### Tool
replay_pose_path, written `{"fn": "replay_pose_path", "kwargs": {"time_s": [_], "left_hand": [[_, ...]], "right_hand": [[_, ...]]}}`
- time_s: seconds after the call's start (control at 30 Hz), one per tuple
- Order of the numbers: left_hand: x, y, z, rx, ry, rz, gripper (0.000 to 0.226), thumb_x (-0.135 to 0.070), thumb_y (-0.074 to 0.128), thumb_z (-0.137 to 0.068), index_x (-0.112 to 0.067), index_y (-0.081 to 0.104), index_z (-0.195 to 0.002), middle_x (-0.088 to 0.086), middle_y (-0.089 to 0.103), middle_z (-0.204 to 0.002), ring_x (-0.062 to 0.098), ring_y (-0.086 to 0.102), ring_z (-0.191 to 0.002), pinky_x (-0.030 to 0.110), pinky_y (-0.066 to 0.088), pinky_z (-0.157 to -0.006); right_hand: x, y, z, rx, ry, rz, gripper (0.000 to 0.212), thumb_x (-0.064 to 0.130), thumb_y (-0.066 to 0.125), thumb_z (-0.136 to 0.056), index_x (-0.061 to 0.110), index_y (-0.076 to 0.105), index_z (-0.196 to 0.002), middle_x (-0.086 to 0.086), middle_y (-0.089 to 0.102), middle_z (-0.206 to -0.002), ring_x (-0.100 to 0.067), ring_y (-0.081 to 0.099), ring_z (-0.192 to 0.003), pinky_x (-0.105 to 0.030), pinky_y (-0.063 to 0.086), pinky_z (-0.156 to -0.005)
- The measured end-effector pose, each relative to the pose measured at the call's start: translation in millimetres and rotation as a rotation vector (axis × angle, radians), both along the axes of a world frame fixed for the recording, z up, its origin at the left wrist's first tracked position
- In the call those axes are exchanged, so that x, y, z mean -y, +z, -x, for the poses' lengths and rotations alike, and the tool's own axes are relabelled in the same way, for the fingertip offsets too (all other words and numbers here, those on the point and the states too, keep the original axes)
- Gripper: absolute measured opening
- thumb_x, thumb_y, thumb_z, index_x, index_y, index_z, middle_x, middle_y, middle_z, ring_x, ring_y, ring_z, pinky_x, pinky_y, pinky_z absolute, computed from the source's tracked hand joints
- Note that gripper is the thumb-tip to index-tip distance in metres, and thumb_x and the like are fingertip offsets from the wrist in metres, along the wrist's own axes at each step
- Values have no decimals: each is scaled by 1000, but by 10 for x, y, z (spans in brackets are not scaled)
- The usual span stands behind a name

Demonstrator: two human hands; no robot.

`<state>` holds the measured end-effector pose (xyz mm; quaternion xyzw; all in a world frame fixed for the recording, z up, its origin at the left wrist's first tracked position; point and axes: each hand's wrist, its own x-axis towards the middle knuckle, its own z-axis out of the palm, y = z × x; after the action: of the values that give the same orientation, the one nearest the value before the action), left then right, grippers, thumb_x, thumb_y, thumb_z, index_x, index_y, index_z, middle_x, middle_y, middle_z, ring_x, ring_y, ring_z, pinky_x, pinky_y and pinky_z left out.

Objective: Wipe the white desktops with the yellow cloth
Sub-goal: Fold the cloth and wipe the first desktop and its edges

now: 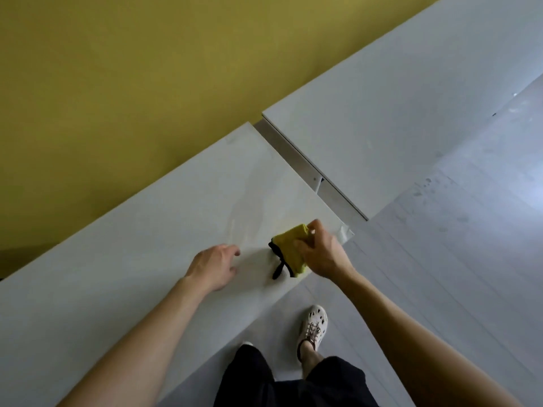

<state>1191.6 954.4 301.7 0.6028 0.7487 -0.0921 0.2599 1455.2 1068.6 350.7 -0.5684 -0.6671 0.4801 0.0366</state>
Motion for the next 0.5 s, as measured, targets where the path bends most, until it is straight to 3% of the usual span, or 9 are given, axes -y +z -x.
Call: {"fn": "replay_pose_path", "kwargs": {"time_s": [0.1, 0.17, 0.2, 0.27, 0.33, 0.43, 0.5], "left_hand": [[-204, 68, 17, -15, 35, -28, 47, -38, 66, -102, -27, 59, -147, -1, 66, -143, 25, 66, -127, 35, 53, -103], [-325, 70, 1, -36, 53, -26, 45, -39, 62, -105, -27, 57, -148, -2, 65, -142, 24, 65, -127, 36, 53, -103], [-413, 67, 6, -51, 54, -31, 44, -40, 61, -105, -27, 57, -147, -2, 65, -141, 24, 65, -127, 36, 54, -102], [-645, 30, 46, -54, 64, -59, 43, -41, 62, -103, -27, 59, -144, -2, 66, -138, 24, 65, -127, 37, 54, -101], [-903, -63, 98, -37, 76, -117, 41, -38, 65, -101, -26, 64, -140, 0, 68, -136, 27, 65, -126, 37, 55, -100], [-1386, -182, 166, -10, 75, -208, 35, -32, 65, -99, -22, 67, -132, 3, 68, -129, 29, 65, -120, 41, 56, -96], [-1684, -290, 220, -5, 103, -317, 27, -26, 64, -98, -20, 70, -123, 5, 69, -120, 31, 66, -112, 42, 57, -91]], "right_hand": [[-523, 167, 105, -52, -39, -208, 35, 49, 60, -108, 20, 41, -113, -1, 68, -79, -18, 62, -65, -43, 53, -63], [-760, 93, 215, -130, -29, -424, 28, 38, 63, -108, 24, 38, -112, -6, 72, -91, -28, 64, -69, -50, 58, -63], [-873, 0, 267, -145, 2, -506, 28, 31, 64, -106, 22, 41, -119, -9, 73, -106, -31, 67, -79, -53, 60, -69], [-1082, -238, 359, -130, 78, -610, 41, 21, 64, -103, 13, 43, -138, -16, 62, -144, -38, 67, -118, -55, 61, -94], [-1210, -573, 390, -43, 172, -546, 41, 12, 61, -98, 3, 45, -135, -19, 36, -170, -41, 44, -152, -54, 49, -116], [-1186, -1030, 315, 172, 364, -386, 28, 12, 57, -91, 3, 51, -117, -19, 8, -180, -37, 14, -167, -55, 33, -128], [-1207, -1142, 297, 219, 399, -404, 26, 24, 60, -87, 9, 51, -106, -18, 9, -180, -35, 10, -168, -52, 30, -130]]}}
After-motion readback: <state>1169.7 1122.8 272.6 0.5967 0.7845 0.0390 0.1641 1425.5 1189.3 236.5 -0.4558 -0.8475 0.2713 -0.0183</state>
